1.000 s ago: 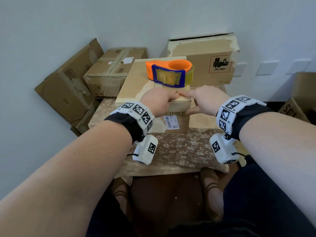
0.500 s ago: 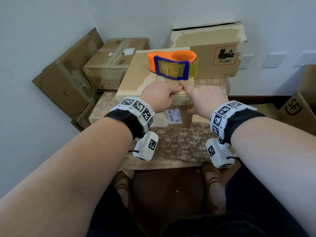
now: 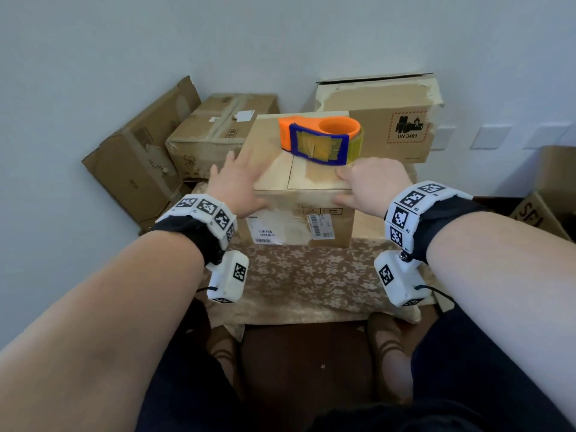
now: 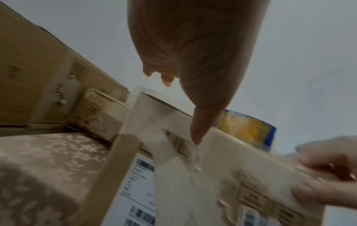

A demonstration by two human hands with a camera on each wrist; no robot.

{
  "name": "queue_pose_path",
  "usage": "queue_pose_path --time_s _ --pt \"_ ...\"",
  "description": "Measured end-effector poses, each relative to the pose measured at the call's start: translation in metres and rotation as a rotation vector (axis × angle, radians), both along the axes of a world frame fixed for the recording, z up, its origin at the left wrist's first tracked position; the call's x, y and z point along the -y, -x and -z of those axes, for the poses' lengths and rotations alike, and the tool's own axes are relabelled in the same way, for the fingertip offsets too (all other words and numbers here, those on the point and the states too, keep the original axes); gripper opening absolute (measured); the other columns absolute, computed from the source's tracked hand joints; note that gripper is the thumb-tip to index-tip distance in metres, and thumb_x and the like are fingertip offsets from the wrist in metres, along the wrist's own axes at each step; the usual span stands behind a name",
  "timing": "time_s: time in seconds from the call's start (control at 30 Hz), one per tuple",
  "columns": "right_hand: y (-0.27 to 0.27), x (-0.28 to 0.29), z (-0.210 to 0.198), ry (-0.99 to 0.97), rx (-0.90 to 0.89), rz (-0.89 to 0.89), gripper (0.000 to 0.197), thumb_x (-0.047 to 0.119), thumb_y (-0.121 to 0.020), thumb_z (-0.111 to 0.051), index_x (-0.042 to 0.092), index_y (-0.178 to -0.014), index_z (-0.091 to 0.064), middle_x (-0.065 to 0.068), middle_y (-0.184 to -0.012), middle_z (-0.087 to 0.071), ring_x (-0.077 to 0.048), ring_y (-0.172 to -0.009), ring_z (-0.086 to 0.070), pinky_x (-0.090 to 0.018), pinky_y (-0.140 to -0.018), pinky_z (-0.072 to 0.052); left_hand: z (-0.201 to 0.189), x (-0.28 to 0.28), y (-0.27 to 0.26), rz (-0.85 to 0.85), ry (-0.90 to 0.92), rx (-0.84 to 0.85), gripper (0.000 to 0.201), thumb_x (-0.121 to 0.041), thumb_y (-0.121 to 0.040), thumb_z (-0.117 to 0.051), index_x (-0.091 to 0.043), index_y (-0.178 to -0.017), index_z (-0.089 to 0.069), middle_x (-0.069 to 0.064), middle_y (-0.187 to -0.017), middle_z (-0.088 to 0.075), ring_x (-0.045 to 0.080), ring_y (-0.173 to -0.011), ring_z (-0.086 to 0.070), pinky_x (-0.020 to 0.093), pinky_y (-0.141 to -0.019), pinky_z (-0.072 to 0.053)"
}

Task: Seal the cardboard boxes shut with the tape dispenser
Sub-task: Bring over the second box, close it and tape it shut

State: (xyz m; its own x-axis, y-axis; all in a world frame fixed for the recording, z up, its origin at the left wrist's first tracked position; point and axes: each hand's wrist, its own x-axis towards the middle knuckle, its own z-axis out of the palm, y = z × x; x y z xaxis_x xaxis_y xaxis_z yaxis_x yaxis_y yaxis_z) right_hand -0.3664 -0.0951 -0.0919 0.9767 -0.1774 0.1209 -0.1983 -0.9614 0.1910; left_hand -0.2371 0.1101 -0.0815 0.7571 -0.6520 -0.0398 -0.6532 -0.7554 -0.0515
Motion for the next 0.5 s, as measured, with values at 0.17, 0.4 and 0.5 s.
queue_pose_path --time_s 0.17,0.4,0.5 --pt "-0.007 -0.020 -0.010 0.096 -0.004 -0.030 0.039 0.044 -0.091 -0.050 0.012 -0.107 -0.063 -0.002 -0.091 -0.040 -0.023 -0.100 -0.047 -0.033 -0.073 -0.035 -0.007 -0.023 -0.003 -0.049 0.134 -0.158 0.068 -0.034 -0.083 -0.070 -0.014 -0.142 -0.043 0.009 -0.136 -0.053 0.025 -0.123 -0.050 0.033 -0.101 -0.040" --pt "-0.026 -0.059 -0.007 -0.042 -0.070 -0.154 0.037 0.037 -0.088 -0.055 0.020 -0.121 -0.054 -0.005 -0.116 -0.055 -0.026 -0.106 -0.053 -0.033 -0.065 -0.043 -0.012 -0.030 0.001 0.022 0.181 -0.244 0.060 -0.022 -0.082 -0.066 -0.018 -0.139 -0.048 0.002 -0.138 -0.052 0.019 -0.123 -0.050 0.026 -0.099 -0.041" --pt "-0.040 -0.076 -0.004 -0.084 -0.082 -0.173 0.045 0.039 -0.085 -0.059 0.021 -0.125 -0.050 -0.003 -0.118 -0.055 -0.026 -0.106 -0.054 -0.036 -0.072 -0.051 -0.011 -0.034 -0.001 -0.008 0.333 -0.398 0.044 -0.018 -0.090 -0.053 -0.017 -0.135 -0.054 0.003 -0.140 -0.051 0.019 -0.129 -0.046 0.025 -0.105 -0.035"
